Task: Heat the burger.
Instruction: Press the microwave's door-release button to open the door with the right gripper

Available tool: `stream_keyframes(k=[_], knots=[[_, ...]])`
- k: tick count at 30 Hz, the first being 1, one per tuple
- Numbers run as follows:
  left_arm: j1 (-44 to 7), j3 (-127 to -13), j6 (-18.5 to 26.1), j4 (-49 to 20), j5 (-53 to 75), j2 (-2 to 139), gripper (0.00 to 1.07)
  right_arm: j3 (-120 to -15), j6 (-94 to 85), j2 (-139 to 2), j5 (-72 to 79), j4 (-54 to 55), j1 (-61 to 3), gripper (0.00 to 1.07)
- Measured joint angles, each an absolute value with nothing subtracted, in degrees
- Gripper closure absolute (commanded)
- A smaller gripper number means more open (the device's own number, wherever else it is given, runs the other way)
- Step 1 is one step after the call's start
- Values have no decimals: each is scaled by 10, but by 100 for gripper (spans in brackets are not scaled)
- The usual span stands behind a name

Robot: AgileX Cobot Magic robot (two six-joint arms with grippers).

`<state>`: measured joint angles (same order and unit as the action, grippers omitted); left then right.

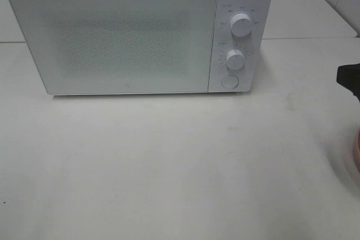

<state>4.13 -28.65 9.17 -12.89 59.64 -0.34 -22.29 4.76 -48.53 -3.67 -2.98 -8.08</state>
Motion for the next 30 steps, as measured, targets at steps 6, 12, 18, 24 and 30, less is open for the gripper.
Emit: stream_keyframes(k=[6,12,18,24,30], knots=[[41,-286,92,-129,596,-3,6,-223,48,-571,61,-30,-81,31],[41,-286,92,-129,596,-3,6,-223,48,-679,221,-30,-81,31],[41,-286,92,-129,596,-3,6,-223,48,-764,336,-29,-81,31],[41,-286,92,-129,596,-3,6,-221,47,-825,426,-11,-81,31],[41,-286,92,-129,596,-3,6,-197,21,-878,533,28,-88,31]])
